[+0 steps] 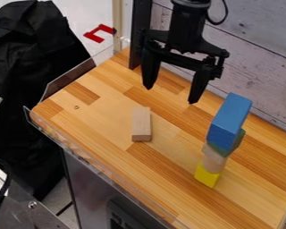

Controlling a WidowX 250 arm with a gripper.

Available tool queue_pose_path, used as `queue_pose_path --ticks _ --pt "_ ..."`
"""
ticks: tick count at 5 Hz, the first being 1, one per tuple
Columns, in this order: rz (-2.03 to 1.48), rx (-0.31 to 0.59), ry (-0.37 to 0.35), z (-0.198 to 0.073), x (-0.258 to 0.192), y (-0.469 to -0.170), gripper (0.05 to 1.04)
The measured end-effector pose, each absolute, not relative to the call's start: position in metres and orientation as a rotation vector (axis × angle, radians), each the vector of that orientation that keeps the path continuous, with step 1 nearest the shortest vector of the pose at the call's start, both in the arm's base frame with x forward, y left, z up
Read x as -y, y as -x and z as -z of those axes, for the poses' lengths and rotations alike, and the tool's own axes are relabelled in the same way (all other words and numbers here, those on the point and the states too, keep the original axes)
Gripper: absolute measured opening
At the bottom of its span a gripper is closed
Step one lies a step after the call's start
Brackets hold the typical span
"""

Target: Remove blue rectangle from the tower and put on the block

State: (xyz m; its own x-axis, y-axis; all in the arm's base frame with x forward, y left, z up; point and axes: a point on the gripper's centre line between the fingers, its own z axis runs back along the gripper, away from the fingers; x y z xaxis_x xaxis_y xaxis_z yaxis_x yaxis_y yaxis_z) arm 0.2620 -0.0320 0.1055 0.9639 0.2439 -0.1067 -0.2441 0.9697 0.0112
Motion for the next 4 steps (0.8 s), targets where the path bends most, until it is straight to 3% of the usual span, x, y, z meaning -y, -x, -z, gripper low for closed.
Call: queue_pose_path --ticks 2,4 --pt "-0.245 -0.129 -0.001 -0.100 0.032 -0.259 0.999" --pt "-0.223 -0.039 0.015 -0.123 0.044 -0.255 0.999"
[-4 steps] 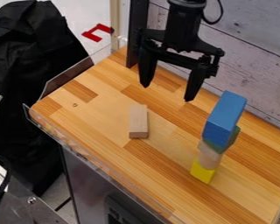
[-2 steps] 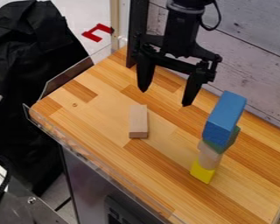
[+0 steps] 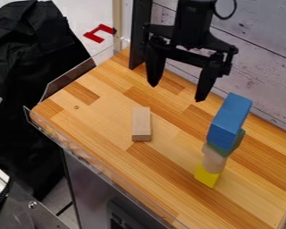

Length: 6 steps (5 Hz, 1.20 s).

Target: Remove blue rectangle from the tower and put on the block

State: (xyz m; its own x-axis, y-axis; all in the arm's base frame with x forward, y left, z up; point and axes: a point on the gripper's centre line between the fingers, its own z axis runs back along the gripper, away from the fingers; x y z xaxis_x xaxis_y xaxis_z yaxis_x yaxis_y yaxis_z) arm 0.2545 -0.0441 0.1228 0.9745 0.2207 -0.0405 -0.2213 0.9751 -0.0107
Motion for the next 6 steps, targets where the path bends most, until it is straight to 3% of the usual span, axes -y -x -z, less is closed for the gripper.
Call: queue_pose_path --ticks 4,6 --pt "-0.072 0.016 -0.039 -0.146 0.090 -0.246 0.999" --pt "-0.002 -0.034 -0.044 -0.128 0.110 -0.262 0.999"
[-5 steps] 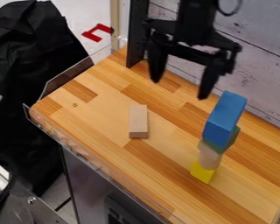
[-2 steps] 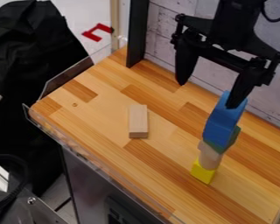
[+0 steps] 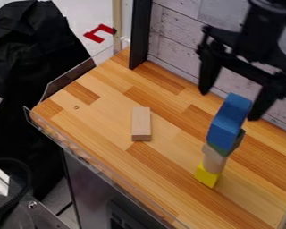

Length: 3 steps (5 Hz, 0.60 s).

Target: Remove blue rectangle from the tower and put on the block

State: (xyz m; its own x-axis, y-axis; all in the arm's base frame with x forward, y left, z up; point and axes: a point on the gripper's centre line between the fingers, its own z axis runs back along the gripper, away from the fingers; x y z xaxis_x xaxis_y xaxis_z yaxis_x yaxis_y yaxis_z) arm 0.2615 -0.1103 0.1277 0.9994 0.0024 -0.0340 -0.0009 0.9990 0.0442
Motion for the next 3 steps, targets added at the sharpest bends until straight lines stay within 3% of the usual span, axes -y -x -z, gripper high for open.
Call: queue_pose_path --ticks 3 --pt "0.001 -0.072 -0.035 -0.1183 0.1150 -0.2606 0.999"
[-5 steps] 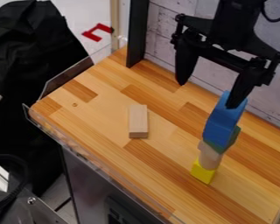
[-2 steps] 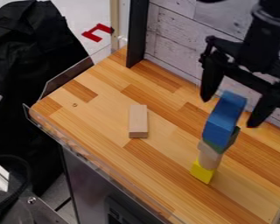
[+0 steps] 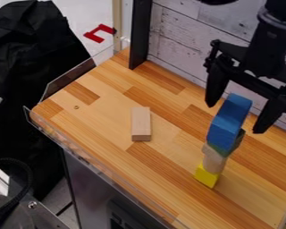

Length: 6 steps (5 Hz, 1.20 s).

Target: Remove blue rectangle from the tower and put on the block

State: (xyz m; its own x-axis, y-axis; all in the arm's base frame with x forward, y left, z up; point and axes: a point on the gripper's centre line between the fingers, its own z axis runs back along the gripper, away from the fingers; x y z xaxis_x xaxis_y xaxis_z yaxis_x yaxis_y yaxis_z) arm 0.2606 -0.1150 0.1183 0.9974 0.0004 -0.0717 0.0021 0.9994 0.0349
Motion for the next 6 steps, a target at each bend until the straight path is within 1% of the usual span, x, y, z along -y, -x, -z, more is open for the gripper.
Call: queue_pose_path --ticks 1,2,3,4,5,6 --pt "-0.017 -0.087 -0.020 -0.113 0.113 -0.258 0.999" --pt "-0.027 -0.113 -0.011 -0.102 0.113 -0.261 0.999" --pt "-0.048 -0.122 -0.001 -0.099 0.108 -0.263 0.961" --pt "-0.065 -0.124 0.015 -0.097 0.106 -0.264 0.684" --pt "-0.078 -0.119 0.017 -0.096 0.105 -0.266 0.564" --pt "-0.079 -0.120 0.016 -0.097 0.105 -0.265 0.564"
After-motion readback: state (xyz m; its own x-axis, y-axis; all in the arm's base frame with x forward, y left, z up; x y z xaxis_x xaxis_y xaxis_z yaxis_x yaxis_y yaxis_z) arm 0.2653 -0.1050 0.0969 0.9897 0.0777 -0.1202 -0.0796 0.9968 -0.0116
